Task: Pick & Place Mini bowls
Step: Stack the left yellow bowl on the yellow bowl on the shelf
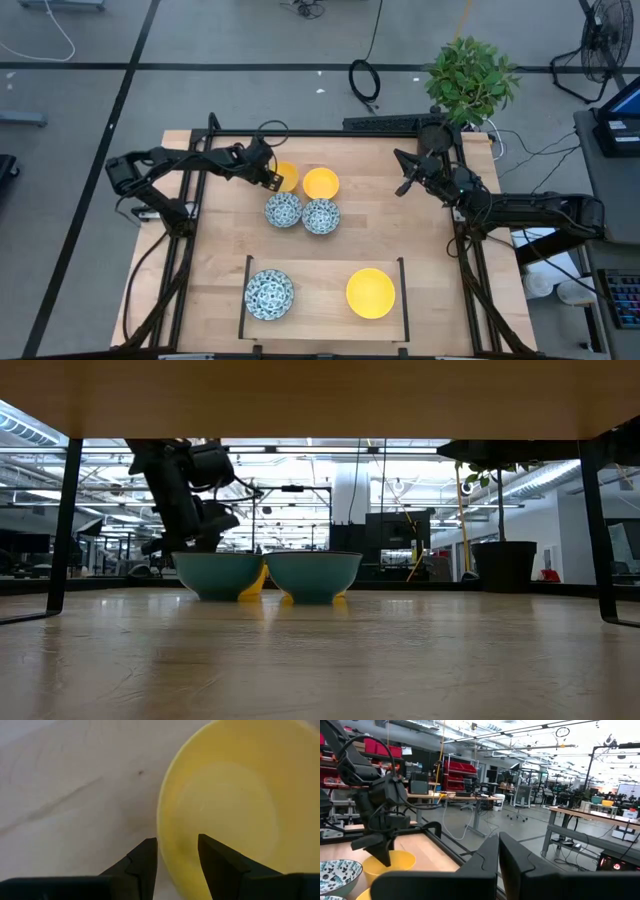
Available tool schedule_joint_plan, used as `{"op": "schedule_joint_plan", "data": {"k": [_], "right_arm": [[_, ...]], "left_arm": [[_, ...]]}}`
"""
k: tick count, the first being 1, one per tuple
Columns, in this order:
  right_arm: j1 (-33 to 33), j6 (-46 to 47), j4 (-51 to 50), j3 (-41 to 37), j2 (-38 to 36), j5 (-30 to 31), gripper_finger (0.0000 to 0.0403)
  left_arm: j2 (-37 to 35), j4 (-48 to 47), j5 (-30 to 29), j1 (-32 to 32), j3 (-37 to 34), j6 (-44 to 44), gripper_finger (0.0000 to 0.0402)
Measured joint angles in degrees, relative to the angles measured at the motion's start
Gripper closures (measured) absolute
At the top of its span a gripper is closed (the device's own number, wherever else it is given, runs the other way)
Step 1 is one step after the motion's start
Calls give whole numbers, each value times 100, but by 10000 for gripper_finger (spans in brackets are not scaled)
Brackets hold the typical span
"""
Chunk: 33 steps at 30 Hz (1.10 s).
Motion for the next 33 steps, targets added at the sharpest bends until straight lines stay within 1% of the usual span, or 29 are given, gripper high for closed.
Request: {"op": "schedule_joint_plan", "data": {"k": [2, 4, 6, 8, 9, 10, 14, 17, 19, 22, 23, 27, 28, 30, 33], "right_arm": [[0, 0, 0, 0, 0, -1, 403], [0, 0, -1, 0, 0, 0, 403], [0, 0, -1, 0, 0, -2, 403], [0, 0, -2, 0, 0, 0, 403], [0, 0, -2, 0, 0, 0, 403], [0, 0, -2, 0, 0, 0, 403], [0, 0, -2, 0, 0, -2, 403], [0, 0, -2, 0, 0, -2, 403], [0, 0, 1, 0, 0, -2, 403], [5, 129, 41, 0, 0, -23, 403], [7, 208, 63, 0, 0, -124, 403], [9, 625, 286, 42, 5, -825, 403], [13, 767, 260, 124, 28, -921, 403], [55, 997, 88, 334, 123, -916, 403], [214, 1018, -386, 784, 458, -902, 403]], "left_arm": [[3, -1, -8, 0, 0, 137, 260], [-48, -7, -20, 0, 0, 356, 278], [-165, -4, -76, 0, 0, 557, 314], [-304, -5, -229, 0, 17, 755, 365], [-395, -7, -288, 0, 30, 875, 383], [-514, -15, -373, 0, 47, 938, 389], [-1037, 2, -955, -107, 210, 1407, 394], [-1446, 57, -1600, -277, 389, 1958, 394], [-1674, 327, -2050, -436, 474, 2441, 393], [-1927, 1036, -2519, -686, 501, 3204, 396], [-1970, 1359, -2667, -767, 501, 3455, 396], [-1989, 2569, -3444, -1052, 507, 4606, 397], [-1972, 2853, -3527, -1100, 507, 4889, 397], [-1886, 3443, -3582, -1193, 509, 5308, 395], [-1785, 4008, -3579, -1299, 507, 5824, 397]]}}
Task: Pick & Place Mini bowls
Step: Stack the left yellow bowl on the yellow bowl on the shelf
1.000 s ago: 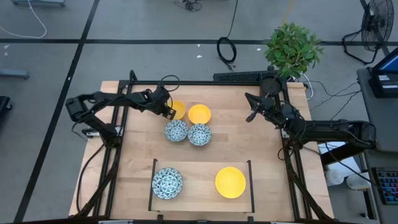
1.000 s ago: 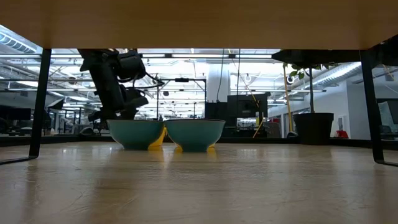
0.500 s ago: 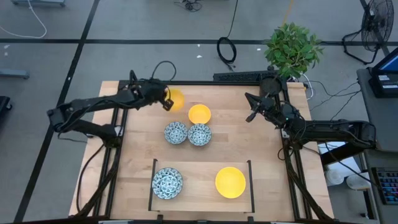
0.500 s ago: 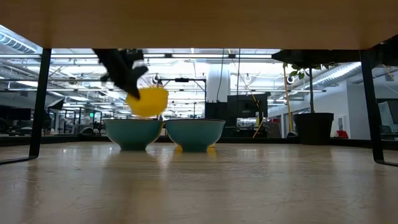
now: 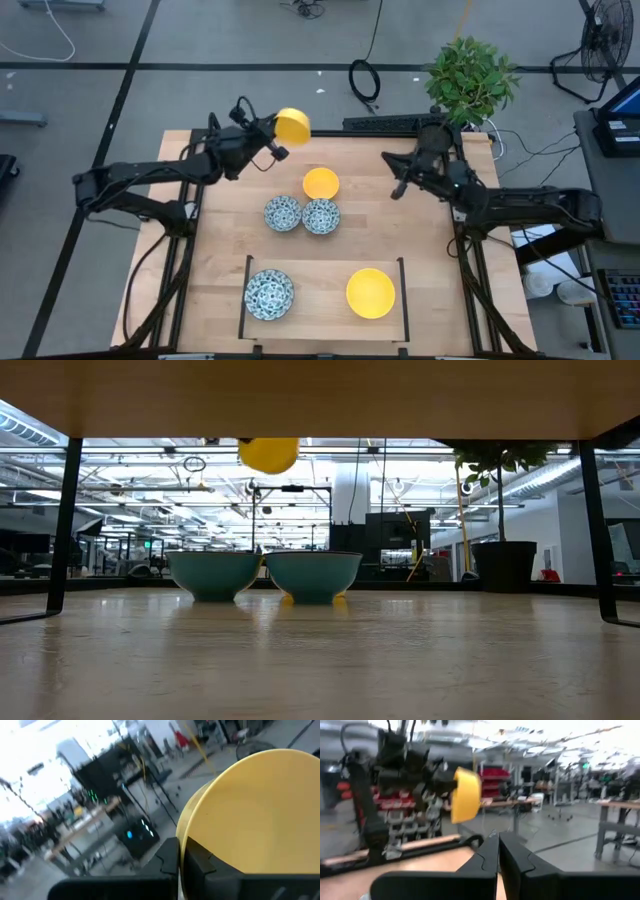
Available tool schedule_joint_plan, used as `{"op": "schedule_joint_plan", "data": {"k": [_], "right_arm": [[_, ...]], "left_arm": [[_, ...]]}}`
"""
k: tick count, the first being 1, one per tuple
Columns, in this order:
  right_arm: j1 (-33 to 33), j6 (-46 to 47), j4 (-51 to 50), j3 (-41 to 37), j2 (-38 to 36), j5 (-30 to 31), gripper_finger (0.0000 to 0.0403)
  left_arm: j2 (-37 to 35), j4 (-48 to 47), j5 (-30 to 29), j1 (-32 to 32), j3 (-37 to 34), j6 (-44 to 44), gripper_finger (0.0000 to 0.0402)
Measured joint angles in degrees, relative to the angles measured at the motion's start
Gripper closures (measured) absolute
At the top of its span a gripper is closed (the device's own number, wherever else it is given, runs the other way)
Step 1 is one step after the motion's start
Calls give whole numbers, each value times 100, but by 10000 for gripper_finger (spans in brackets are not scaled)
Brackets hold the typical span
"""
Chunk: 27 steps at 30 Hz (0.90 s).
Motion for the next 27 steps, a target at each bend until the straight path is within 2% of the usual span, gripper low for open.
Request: {"op": "schedule_joint_plan", "data": {"k": [4, 10, 16, 21, 27], "right_arm": [[227, -262, -305, 714, 703, 6, 403], [401, -683, -352, 1577, 1622, 25, 403], [411, -825, -349, 1971, 2023, 42, 390], [411, -830, -365, 2018, 2092, 46, 356], [438, -908, -350, 2018, 2092, 636, 322]], "left_arm": [[181, 767, 55, -110, 0, 442, 395], [457, 1823, 459, -383, 10, 921, 396], [870, 1815, 151, -568, 604, 1406, 397], [1391, 1733, -327, -661, 1156, 1859, 398], [2104, 1738, -1882, -701, 1911, 2335, 398]]}}
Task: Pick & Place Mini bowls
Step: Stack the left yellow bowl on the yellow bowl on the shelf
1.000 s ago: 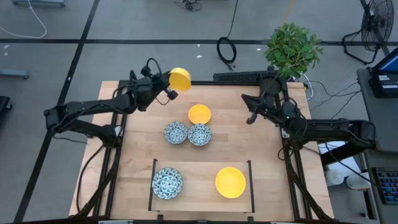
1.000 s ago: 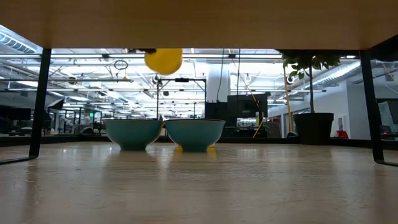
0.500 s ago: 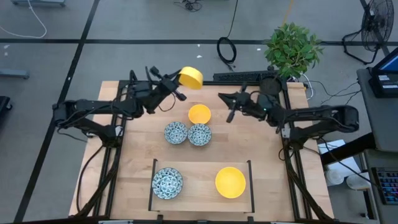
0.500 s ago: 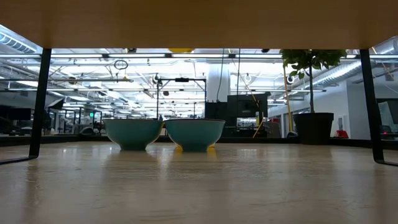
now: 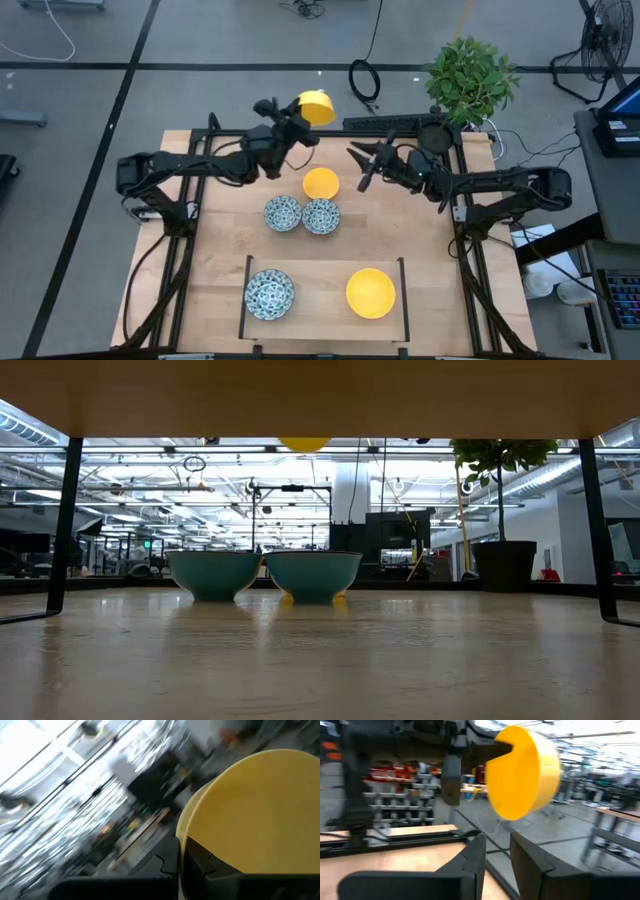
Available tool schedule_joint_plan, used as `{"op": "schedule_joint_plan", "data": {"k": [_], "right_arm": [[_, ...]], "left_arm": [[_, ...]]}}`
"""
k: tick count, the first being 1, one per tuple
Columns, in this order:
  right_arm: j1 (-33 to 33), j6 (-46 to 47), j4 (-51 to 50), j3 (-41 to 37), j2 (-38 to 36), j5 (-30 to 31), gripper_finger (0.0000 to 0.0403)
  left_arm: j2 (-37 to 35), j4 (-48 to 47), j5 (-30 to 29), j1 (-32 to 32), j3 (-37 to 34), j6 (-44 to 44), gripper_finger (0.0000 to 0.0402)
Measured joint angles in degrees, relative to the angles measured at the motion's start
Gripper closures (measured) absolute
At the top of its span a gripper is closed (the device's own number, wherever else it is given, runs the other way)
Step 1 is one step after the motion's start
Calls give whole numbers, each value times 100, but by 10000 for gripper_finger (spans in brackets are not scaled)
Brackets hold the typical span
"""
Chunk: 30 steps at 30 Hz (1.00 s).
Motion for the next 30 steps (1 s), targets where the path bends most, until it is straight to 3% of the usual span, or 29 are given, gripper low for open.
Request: {"op": "schedule_joint_plan", "data": {"k": [7, 21, 30], "right_arm": [[-2, -96, -7, 0, -2, 315, 297], [-2, -373, 578, 7, -4, 483, 218], [-4, -375, -202, 547, -4, 618, 177]], "left_arm": [[585, -12, -20, -197, 461, 536, 398], [594, 100, 88, -399, 494, 673, 397], [594, 226, 97, -455, 494, 721, 394]]}}
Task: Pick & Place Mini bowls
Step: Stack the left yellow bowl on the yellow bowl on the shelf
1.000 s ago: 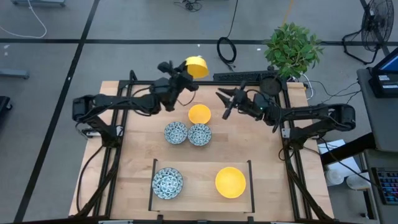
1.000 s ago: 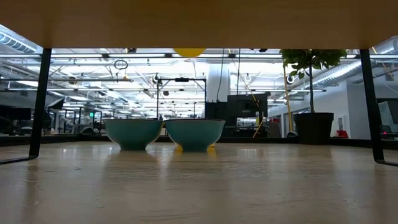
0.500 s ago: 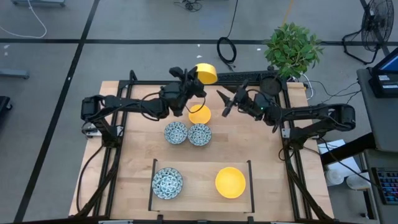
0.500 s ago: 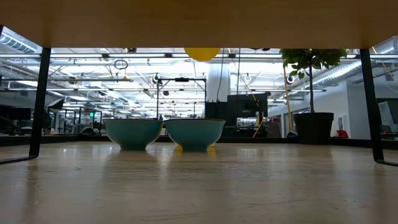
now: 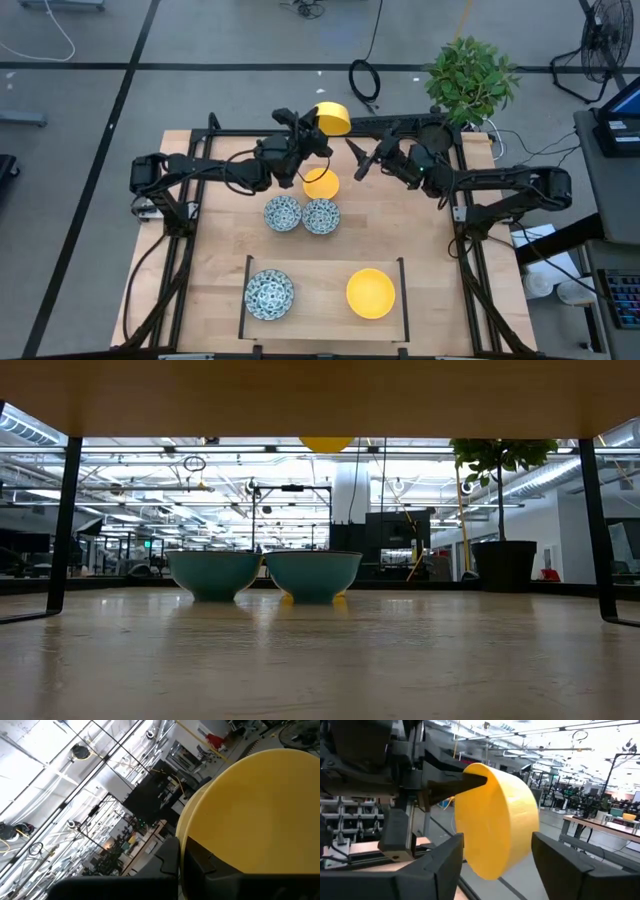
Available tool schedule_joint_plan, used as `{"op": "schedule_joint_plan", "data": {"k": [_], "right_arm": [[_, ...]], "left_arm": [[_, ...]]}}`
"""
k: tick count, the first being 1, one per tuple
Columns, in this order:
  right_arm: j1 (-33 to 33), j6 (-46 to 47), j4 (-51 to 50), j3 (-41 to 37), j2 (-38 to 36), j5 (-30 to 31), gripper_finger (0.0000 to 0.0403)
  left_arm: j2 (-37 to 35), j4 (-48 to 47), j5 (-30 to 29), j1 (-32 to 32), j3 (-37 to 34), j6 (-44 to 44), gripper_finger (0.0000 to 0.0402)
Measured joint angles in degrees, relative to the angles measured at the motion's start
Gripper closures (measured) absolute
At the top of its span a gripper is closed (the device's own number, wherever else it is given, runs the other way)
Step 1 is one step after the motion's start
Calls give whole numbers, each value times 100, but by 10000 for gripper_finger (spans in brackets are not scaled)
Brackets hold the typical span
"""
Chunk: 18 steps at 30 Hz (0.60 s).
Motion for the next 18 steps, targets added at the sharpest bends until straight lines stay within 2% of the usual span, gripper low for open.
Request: {"op": "schedule_joint_plan", "data": {"k": [11, 18], "right_arm": [[-148, -13, -333, 232, 2, -68, 167], [-381, 294, -307, 237, 97, -646, 167]], "left_arm": [[0, 2, 0, -160, 0, 192, 390], [0, 1, 163, -225, 0, 188, 390]]}}
